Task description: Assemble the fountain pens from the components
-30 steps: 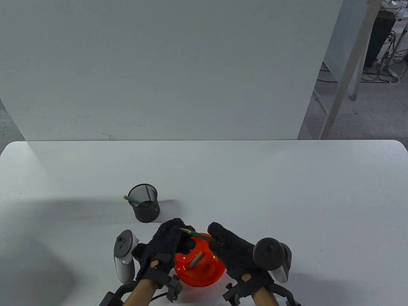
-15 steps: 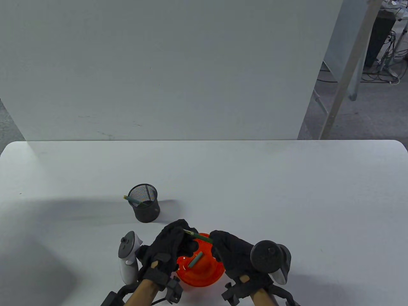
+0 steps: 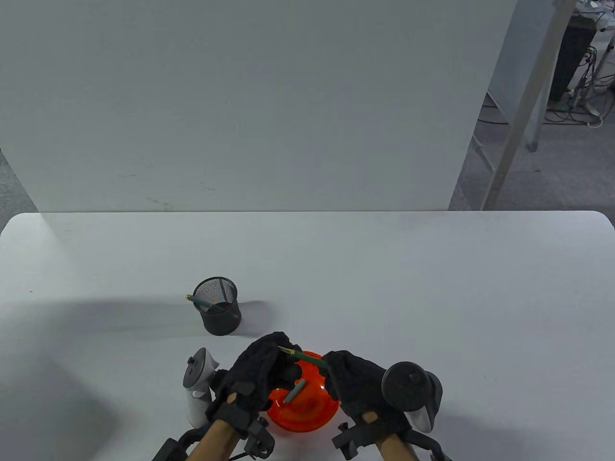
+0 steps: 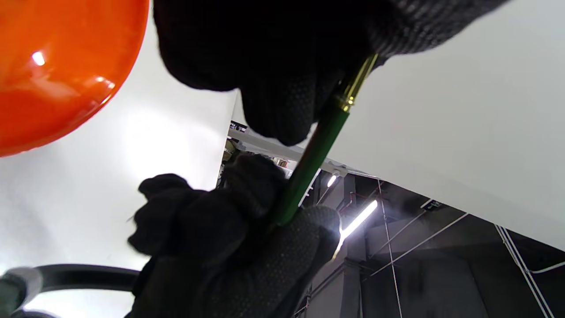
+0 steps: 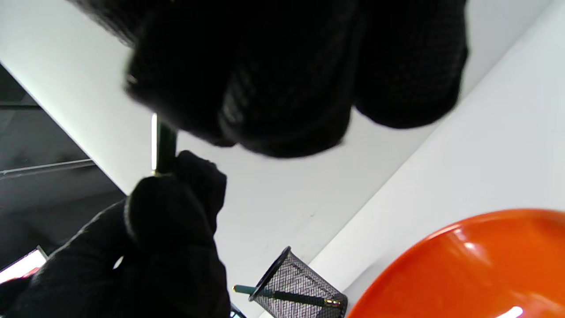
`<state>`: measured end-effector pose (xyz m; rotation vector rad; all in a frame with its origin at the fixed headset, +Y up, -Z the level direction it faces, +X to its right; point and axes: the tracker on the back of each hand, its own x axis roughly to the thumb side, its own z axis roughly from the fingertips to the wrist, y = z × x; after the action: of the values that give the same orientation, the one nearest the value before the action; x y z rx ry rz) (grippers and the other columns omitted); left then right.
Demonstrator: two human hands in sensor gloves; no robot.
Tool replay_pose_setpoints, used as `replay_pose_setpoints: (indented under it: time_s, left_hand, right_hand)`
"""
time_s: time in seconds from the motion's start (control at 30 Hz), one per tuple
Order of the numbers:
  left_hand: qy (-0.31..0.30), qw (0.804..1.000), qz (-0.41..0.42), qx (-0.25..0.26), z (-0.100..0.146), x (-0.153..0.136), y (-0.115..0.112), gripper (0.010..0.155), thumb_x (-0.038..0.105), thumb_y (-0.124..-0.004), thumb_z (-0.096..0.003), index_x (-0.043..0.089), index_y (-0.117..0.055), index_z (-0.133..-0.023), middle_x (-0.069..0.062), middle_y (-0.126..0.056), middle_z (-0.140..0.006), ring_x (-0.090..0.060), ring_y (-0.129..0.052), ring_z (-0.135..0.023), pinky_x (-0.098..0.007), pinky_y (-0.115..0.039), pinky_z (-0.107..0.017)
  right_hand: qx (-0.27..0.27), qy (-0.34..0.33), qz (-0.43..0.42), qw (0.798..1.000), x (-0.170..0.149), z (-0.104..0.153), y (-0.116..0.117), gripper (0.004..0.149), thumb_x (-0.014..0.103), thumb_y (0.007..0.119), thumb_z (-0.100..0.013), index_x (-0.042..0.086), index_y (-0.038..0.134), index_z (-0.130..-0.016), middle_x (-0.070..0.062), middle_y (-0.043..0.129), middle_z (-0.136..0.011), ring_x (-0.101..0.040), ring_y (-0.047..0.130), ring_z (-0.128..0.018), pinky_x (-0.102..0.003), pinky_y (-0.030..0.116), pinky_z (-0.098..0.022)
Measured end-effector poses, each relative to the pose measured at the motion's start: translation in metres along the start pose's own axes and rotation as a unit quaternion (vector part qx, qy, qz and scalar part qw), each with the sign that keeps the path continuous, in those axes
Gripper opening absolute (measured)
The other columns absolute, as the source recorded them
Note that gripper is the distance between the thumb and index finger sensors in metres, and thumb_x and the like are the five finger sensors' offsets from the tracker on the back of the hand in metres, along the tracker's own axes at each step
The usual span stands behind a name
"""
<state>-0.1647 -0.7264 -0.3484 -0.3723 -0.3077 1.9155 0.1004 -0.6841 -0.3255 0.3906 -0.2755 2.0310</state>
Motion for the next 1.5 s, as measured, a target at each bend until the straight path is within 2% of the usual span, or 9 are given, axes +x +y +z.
replay_pose_setpoints:
  time_s: [0.13, 0.23, 0.33, 0.43, 0.57, 0.73, 1.03, 1.33, 1.5]
  left_hand:
    - [-0.005, 1.000, -0.019, 0.004, 0.000, 0.002, 0.001, 0.042, 0.048, -0.068, -0.0591, 0.039, -0.071, -0.100, -0.003, -0.090, -0.093, -0.015, -0.104, -0.067, -0.039, -0.087, -0.052]
    - [-0.007, 1.000, -0.019, 0.016, 0.001, 0.003, 0.004, 0.042, 0.048, -0.068, -0.0591, 0.038, -0.072, -0.100, -0.003, -0.090, -0.092, -0.015, -0.105, -0.067, -0.039, -0.087, -0.052]
    - [-0.007, 0.999, -0.022, 0.032, 0.002, 0.004, 0.008, 0.042, 0.048, -0.068, -0.0591, 0.038, -0.072, -0.100, -0.003, -0.091, -0.092, -0.015, -0.105, -0.067, -0.039, -0.087, -0.052]
    - [-0.007, 0.999, -0.022, 0.038, 0.002, 0.004, 0.011, 0.042, 0.048, -0.068, -0.0591, 0.039, -0.072, -0.100, -0.003, -0.090, -0.092, -0.015, -0.105, -0.067, -0.039, -0.087, -0.052]
    - [-0.007, 0.999, -0.018, 0.038, 0.002, 0.003, 0.010, 0.042, 0.048, -0.068, -0.0592, 0.038, -0.072, -0.100, -0.003, -0.091, -0.092, -0.015, -0.105, -0.067, -0.039, -0.087, -0.052]
    - [-0.001, 0.999, -0.023, 0.027, 0.000, 0.001, 0.009, 0.042, 0.048, -0.068, -0.0593, 0.038, -0.071, -0.100, -0.003, -0.090, -0.092, -0.015, -0.104, -0.067, -0.039, -0.087, -0.052]
    - [-0.015, 0.998, -0.055, 0.015, 0.000, 0.004, 0.005, 0.042, 0.047, -0.067, -0.0596, 0.038, -0.071, -0.100, -0.003, -0.089, -0.094, -0.016, -0.103, -0.068, -0.039, -0.086, -0.053]
    - [-0.018, 0.998, -0.056, 0.000, -0.001, 0.004, 0.004, 0.042, 0.048, -0.067, -0.0595, 0.038, -0.071, -0.100, -0.003, -0.090, -0.093, -0.016, -0.104, -0.067, -0.039, -0.086, -0.053]
    - [-0.028, 0.997, -0.075, 0.001, -0.001, 0.006, 0.003, 0.042, 0.048, -0.068, -0.0591, 0.038, -0.072, -0.100, -0.003, -0.090, -0.093, -0.016, -0.104, -0.067, -0.039, -0.086, -0.052]
  right_hand:
    - [0.012, 0.043, -0.028, 0.999, -0.007, 0.000, 0.001, 0.062, 0.054, 0.051, -0.060, 0.014, 0.097, -0.060, 0.008, 0.097, -0.030, -0.012, 0.100, -0.021, -0.044, 0.090, -0.035]
    - [0.031, 0.044, -0.054, 0.997, -0.011, -0.001, 0.003, 0.064, 0.057, 0.051, -0.059, 0.009, 0.087, -0.083, 0.001, 0.098, -0.049, -0.018, 0.100, -0.035, -0.049, 0.086, -0.042]
    - [0.060, 0.017, -0.060, 0.996, -0.009, -0.002, 0.005, 0.072, 0.057, 0.057, -0.059, 0.010, 0.047, -0.113, -0.010, 0.084, -0.086, -0.028, 0.094, -0.061, -0.055, 0.079, -0.052]
    - [0.071, -0.010, -0.046, 0.996, -0.005, -0.003, 0.007, 0.072, 0.052, 0.065, -0.059, 0.014, 0.042, -0.115, -0.011, 0.077, -0.096, -0.029, 0.091, -0.068, -0.057, 0.076, -0.055]
    - [0.063, -0.042, 0.002, 0.997, 0.002, -0.001, 0.009, 0.061, 0.043, 0.074, -0.058, 0.015, 0.057, -0.109, -0.007, 0.083, -0.091, -0.025, 0.093, -0.066, -0.056, 0.078, -0.055]
    - [0.042, -0.047, 0.013, 0.998, 0.005, -0.001, 0.006, 0.049, 0.039, 0.073, -0.058, 0.014, 0.071, -0.100, -0.005, 0.090, -0.079, -0.022, 0.095, -0.059, -0.053, 0.080, -0.053]
    - [0.039, -0.003, 0.006, 0.999, -0.002, -0.002, 0.007, 0.051, 0.046, 0.055, -0.061, 0.010, 0.084, -0.082, 0.004, 0.092, -0.049, -0.017, 0.097, -0.042, -0.049, 0.084, -0.045]
    - [0.027, 0.034, -0.033, 0.999, -0.009, -0.001, 0.004, 0.057, 0.052, 0.052, -0.061, 0.017, 0.097, -0.055, 0.010, 0.094, -0.023, -0.010, 0.099, -0.019, -0.041, 0.090, -0.033]
    - [0.038, 0.049, -0.053, 0.997, -0.014, -0.001, 0.004, 0.061, 0.054, 0.052, -0.061, 0.015, 0.098, -0.052, 0.010, 0.095, -0.021, -0.011, 0.100, -0.017, -0.042, 0.091, -0.033]
